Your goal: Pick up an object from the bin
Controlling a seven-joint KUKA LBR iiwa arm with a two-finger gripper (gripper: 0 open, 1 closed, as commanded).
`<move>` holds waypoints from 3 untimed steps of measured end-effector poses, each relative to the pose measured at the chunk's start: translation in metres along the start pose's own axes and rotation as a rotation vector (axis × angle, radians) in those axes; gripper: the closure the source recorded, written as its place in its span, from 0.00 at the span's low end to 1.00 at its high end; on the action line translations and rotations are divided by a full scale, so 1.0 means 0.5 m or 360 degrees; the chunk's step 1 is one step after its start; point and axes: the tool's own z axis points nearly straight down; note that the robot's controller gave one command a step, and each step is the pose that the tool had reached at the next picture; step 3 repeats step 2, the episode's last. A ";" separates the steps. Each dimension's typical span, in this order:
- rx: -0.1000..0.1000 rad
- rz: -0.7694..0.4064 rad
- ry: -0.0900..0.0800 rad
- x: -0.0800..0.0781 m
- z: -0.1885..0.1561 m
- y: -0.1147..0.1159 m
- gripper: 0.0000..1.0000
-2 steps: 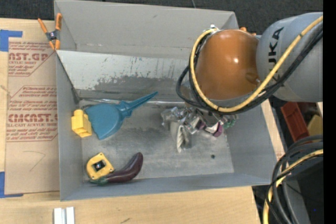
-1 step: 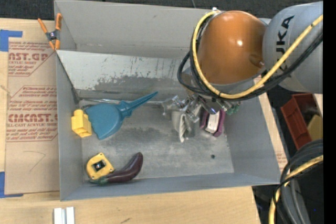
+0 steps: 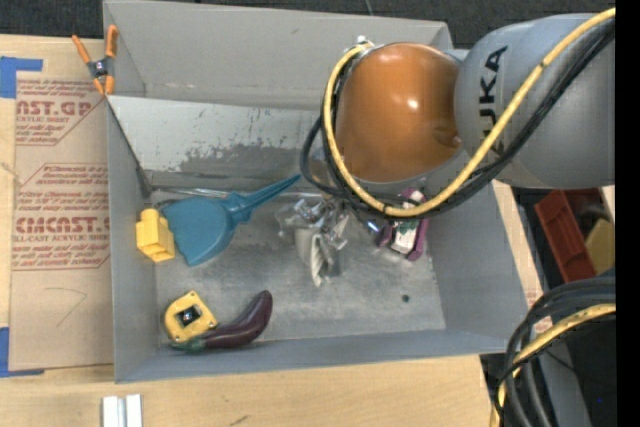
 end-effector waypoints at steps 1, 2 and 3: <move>-0.0008 -0.0448 0.0001 -0.031 0.017 0.065 1.00; -0.0014 -0.0330 0.0009 -0.033 -0.068 0.052 1.00; -0.0014 -0.0330 0.0009 -0.033 -0.068 0.052 1.00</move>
Offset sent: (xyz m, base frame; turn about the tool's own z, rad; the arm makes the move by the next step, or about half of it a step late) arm 0.0073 0.0191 0.1171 0.0519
